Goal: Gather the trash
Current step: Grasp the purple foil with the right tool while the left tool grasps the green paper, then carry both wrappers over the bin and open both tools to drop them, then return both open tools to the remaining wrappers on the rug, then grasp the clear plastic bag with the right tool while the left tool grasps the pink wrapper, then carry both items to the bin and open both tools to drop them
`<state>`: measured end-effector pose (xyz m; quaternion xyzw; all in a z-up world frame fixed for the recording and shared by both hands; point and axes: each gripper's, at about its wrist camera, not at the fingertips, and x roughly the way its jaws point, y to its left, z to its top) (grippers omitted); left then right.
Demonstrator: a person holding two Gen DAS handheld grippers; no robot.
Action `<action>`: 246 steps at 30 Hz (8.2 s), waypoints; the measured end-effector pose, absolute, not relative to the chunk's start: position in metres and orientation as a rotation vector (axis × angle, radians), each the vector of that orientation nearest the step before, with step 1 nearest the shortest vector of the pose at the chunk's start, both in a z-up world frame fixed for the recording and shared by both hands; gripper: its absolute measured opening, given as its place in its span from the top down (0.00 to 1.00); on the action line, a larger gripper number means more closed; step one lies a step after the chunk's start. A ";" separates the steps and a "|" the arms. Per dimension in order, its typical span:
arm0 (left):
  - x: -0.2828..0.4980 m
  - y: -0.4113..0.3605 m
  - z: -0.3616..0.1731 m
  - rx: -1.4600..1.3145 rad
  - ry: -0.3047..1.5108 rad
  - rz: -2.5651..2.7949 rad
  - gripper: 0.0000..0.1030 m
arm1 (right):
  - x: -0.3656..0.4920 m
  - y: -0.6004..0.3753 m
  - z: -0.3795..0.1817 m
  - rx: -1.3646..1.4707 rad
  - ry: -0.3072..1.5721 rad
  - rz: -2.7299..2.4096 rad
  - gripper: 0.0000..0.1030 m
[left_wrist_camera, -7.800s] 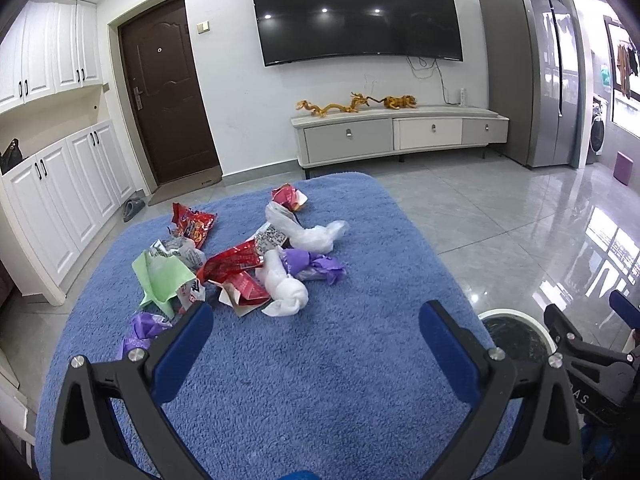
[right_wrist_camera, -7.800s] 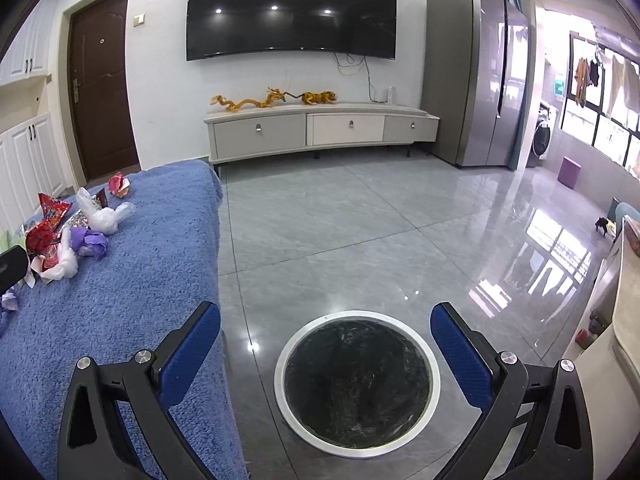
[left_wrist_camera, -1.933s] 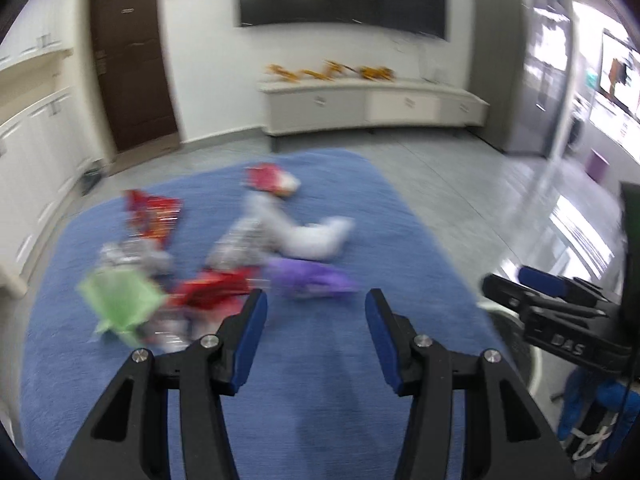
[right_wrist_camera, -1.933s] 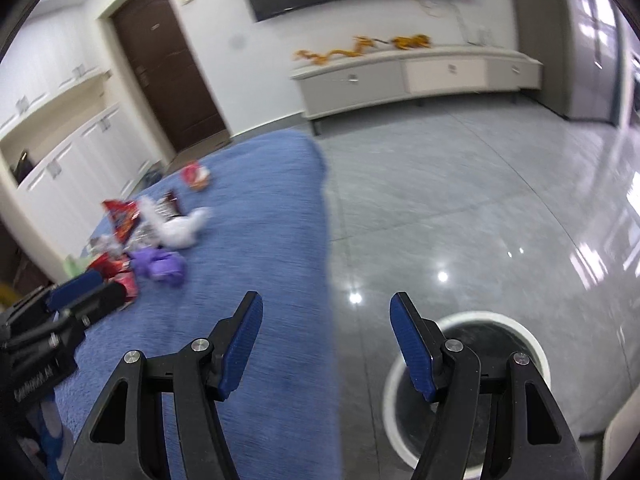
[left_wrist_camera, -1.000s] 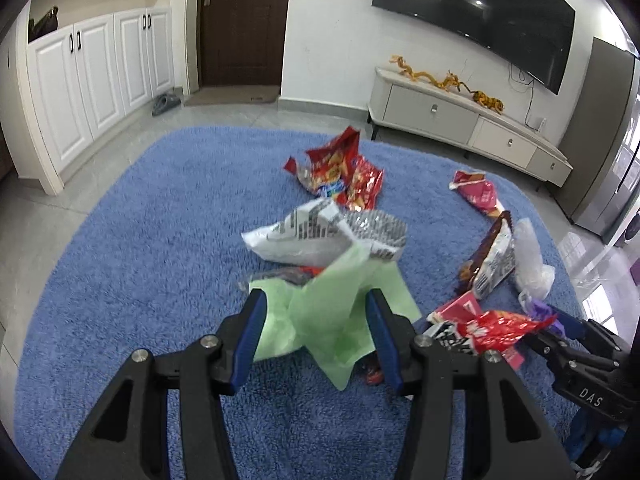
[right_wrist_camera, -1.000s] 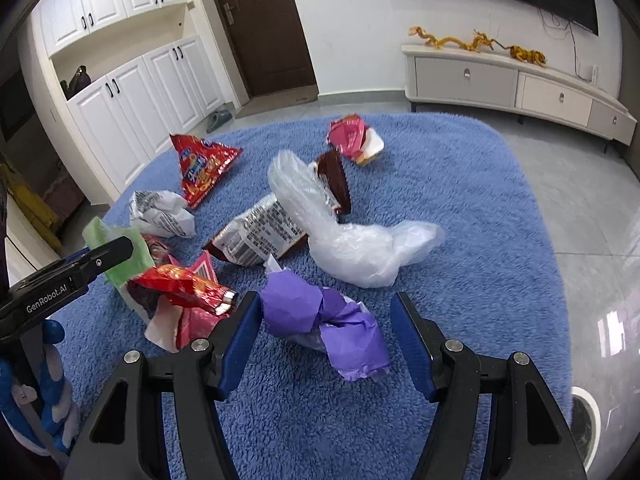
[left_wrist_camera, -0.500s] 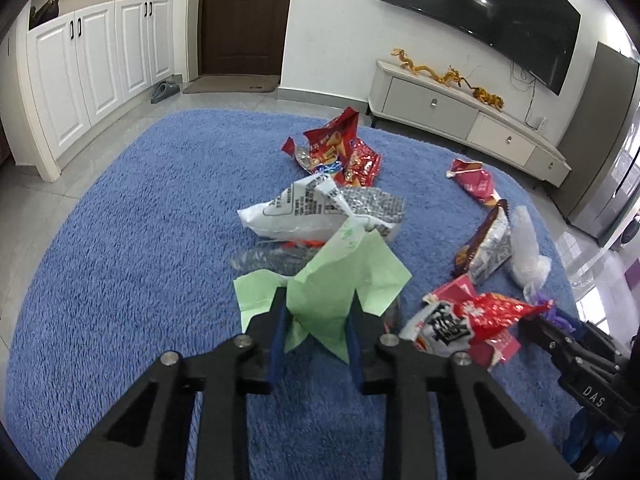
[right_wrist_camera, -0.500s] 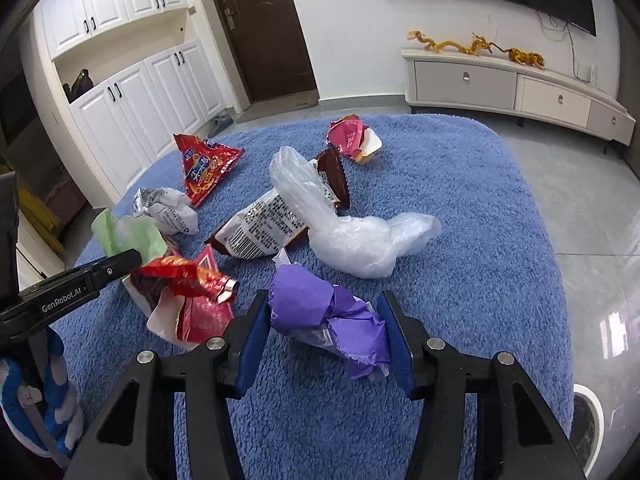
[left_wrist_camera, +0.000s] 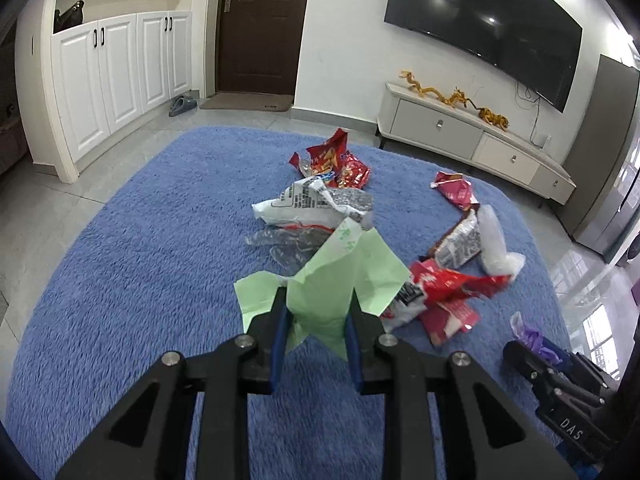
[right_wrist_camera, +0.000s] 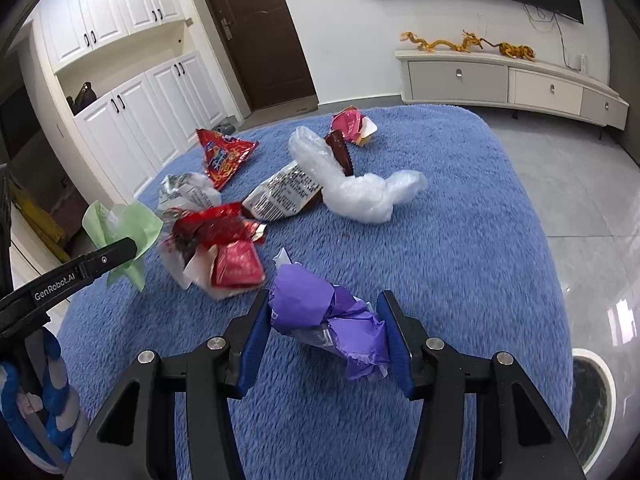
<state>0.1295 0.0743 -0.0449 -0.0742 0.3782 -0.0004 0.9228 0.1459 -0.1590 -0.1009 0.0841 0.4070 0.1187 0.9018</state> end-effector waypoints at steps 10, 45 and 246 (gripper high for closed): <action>0.093 0.046 -0.007 -0.061 0.645 0.000 0.77 | 0.120 -0.174 -0.098 0.215 0.821 0.225 0.49; 0.073 -0.276 -0.053 0.286 0.870 -0.681 0.76 | 0.011 -0.441 -0.169 0.613 0.799 -0.304 0.49; 0.102 -0.326 -0.107 0.068 1.197 -0.890 0.50 | 0.007 -0.478 -0.230 0.714 0.846 -0.275 0.44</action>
